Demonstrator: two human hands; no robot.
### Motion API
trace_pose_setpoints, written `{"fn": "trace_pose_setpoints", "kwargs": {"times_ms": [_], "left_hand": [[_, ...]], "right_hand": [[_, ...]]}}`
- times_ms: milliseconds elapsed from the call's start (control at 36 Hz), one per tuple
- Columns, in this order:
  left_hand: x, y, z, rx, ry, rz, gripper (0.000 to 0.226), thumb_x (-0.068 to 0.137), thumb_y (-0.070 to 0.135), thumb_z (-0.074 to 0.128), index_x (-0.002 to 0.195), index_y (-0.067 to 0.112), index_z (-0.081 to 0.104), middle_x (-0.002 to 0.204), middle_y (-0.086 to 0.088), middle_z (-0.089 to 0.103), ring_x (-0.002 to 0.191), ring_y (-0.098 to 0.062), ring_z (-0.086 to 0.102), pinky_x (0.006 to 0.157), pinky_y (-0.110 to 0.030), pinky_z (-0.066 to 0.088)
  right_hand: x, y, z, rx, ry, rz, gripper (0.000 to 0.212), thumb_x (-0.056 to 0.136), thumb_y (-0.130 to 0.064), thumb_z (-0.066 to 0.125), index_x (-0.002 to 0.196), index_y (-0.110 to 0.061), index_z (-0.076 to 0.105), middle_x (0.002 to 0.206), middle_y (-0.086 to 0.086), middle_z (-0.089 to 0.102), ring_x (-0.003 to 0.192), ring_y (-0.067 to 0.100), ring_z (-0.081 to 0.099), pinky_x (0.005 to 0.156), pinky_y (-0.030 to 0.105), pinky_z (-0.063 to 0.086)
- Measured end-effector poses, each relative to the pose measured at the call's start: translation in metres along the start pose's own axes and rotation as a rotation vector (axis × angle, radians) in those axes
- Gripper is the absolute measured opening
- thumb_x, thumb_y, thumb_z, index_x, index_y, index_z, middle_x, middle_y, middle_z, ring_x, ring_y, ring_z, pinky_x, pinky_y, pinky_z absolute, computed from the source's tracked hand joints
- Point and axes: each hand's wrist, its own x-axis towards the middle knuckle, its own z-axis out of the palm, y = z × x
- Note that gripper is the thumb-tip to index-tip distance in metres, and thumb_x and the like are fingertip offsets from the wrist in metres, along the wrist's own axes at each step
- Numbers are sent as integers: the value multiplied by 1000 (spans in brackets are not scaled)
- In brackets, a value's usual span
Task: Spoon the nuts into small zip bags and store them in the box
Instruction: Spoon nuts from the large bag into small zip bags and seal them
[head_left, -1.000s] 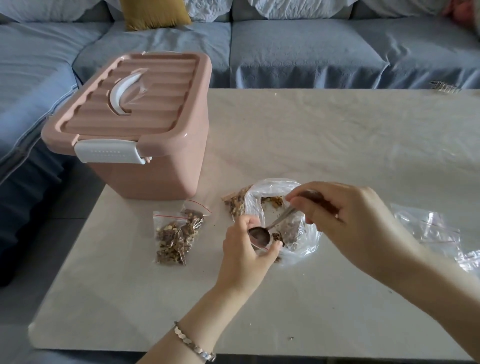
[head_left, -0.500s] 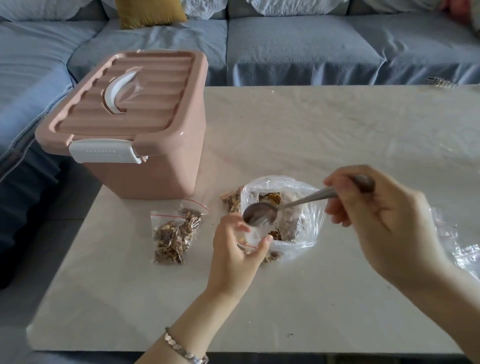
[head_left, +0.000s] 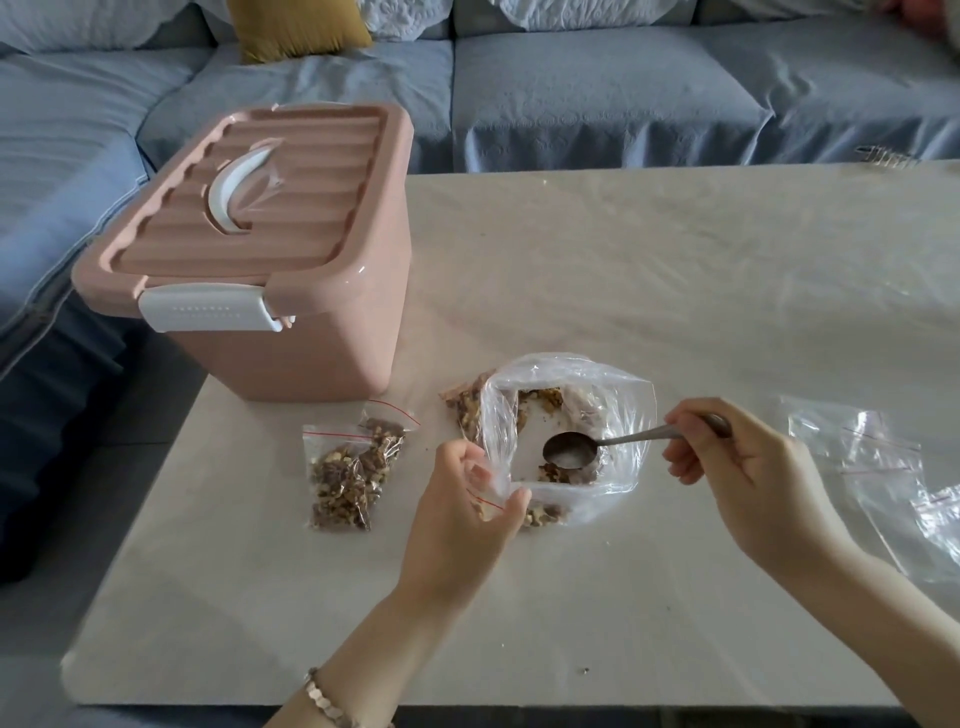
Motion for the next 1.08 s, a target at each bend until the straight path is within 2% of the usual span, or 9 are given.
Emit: {"fn": "trace_pose_setpoints", "kwargs": {"times_ms": [139, 333, 389, 444, 611, 750, 917, 1000, 1083], "left_hand": [[2, 2, 0, 213, -59, -23, 38, 81, 42, 61, 100, 29, 31, 87, 18, 49, 84, -18, 61, 72, -28, 43], [0, 12, 1, 206, -151, -79, 35, 83, 41, 57, 99, 31, 27, 85, 17, 48, 77, -16, 53, 65, -24, 33], [0, 14, 2, 178, -173, -101, 33, 83, 40, 57, 100, 30, 29, 84, 15, 52, 76, -12, 54, 61, -25, 34], [0, 15, 3, 119, -186, -111, 34, 83, 38, 59, 100, 28, 32, 82, 13, 54, 71, -4, 53, 56, -16, 35], [2, 19, 3, -69, -100, -137, 32, 82, 23, 66, 99, 21, 39, 84, 16, 51, 67, 15, 52, 59, -3, 38], [2, 19, 2, -135, -91, -109, 32, 82, 21, 66, 95, 27, 37, 79, 1, 59, 54, -2, 55, 48, -8, 40], [0, 14, 1, -79, -60, -36, 36, 79, 21, 68, 92, 32, 36, 87, 13, 56, 76, 3, 56, 62, -6, 40], [0, 12, 0, -85, -10, 9, 39, 79, 16, 69, 92, 34, 36, 93, 16, 54, 79, 4, 56, 64, -6, 41], [3, 9, -1, -88, 30, 37, 37, 74, 34, 66, 94, 39, 36, 99, 17, 54, 85, -3, 58, 73, -16, 45]], "right_hand": [[1, 0, 2, -15, -33, 33, 21, 92, -10, 50, 79, -23, 59, 74, -6, 64, 60, 12, 59, 58, 10, 44], [8, 8, 2, 150, -30, 258, 25, 94, -6, 46, 75, -13, 62, 59, 5, 64, 48, 18, 57, 52, 25, 48], [8, 14, 3, 210, -28, 355, 25, 95, -5, 45, 76, -9, 62, 53, 5, 63, 46, 18, 57, 47, 23, 48], [5, 18, 5, 279, -27, 436, 25, 95, -4, 43, 78, -5, 61, 51, 5, 62, 43, 16, 57, 44, 21, 47], [-6, 23, 12, 488, 27, 651, 23, 96, -7, 44, 78, -2, 59, 51, 8, 61, 40, 14, 56, 41, 19, 47], [-8, 26, 14, 624, 73, 784, 21, 95, -9, 47, 79, -3, 59, 53, 10, 62, 42, 15, 58, 41, 18, 48], [-5, 22, 8, 664, 140, 779, 21, 95, -10, 47, 79, -5, 59, 50, 7, 61, 41, 14, 58, 42, 17, 49], [-2, 18, 2, 655, 178, 722, 21, 95, -10, 46, 79, -5, 59, 48, 6, 61, 41, 13, 57, 42, 16, 48], [2, 12, -3, 632, 209, 646, 21, 94, -8, 46, 77, -5, 58, 47, 5, 61, 40, 13, 57, 42, 16, 48]]}}
